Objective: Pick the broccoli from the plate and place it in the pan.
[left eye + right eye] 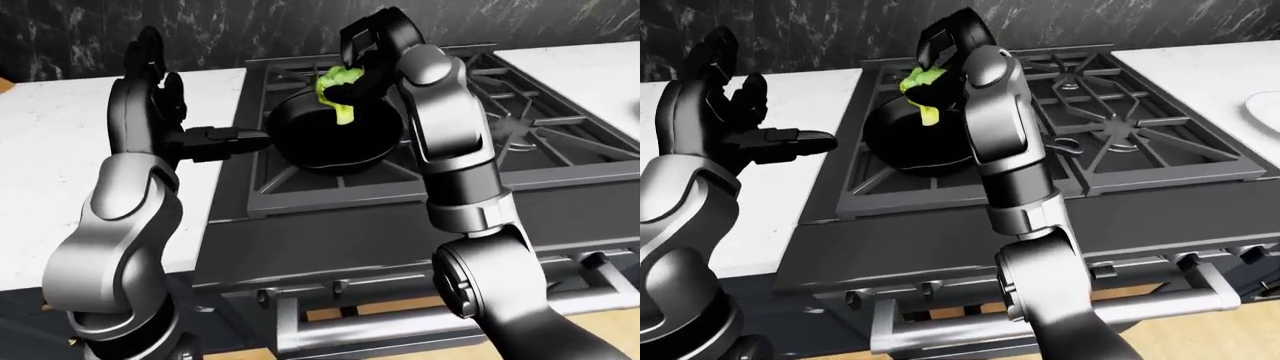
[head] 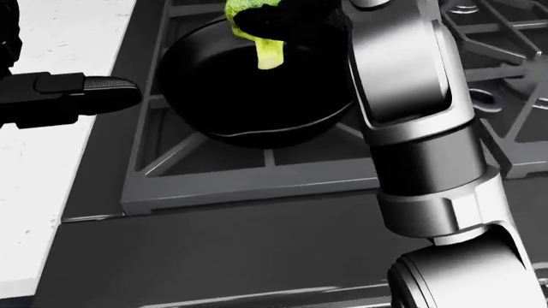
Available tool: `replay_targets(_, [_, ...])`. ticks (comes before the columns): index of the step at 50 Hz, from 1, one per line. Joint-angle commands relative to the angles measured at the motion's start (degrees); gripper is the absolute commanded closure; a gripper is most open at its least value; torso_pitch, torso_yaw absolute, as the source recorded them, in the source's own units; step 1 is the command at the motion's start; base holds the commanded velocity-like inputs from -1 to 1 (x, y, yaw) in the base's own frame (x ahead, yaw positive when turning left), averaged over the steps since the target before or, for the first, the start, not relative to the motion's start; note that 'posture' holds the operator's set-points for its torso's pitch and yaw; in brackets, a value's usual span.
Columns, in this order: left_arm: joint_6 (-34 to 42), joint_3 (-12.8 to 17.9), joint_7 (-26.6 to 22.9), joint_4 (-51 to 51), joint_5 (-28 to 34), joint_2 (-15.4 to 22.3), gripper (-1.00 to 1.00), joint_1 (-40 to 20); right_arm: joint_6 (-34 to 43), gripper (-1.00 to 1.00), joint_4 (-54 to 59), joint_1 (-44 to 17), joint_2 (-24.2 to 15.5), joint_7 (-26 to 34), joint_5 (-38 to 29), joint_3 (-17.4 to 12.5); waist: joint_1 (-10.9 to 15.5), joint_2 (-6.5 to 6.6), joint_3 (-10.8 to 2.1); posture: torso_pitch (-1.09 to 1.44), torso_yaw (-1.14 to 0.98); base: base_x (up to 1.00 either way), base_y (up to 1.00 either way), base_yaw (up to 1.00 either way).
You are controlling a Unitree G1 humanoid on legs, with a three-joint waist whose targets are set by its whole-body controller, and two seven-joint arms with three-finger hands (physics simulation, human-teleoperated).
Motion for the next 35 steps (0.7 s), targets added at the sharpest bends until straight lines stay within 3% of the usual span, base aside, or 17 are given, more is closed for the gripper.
replay_targets(1, [-1.63,0.49,0.13,-1.33,0.09,0.66,-1.0,-1.56,-1.34,1.0,-2.19,-1.68,-0.32,-0.23,-0.63,-0.28,-0.03,0.23,-1.67,0.0,0.0,0.0,0.0,0.0])
replay_targets(19, [-1.81,0.36,0.34,-1.38,-0.15,0.66,-1.0,-1.41,-4.5,1.0,2.44,-0.06,1.02,-0.75,-1.32,-0.29,-0.07,0.35,-1.87,0.0,0.0,0.0,0.0,0.0])
replay_targets(35, [-1.91,0.54,0.45,-1.18,-0.45,0.7,-1.0,-1.51,-15.41,1.0,20.93,-5.72,1.4,-7.23,2.49,-1.15,-0.22,0.54,-2.12,0.0,0.0,0.0,0.0,0.0])
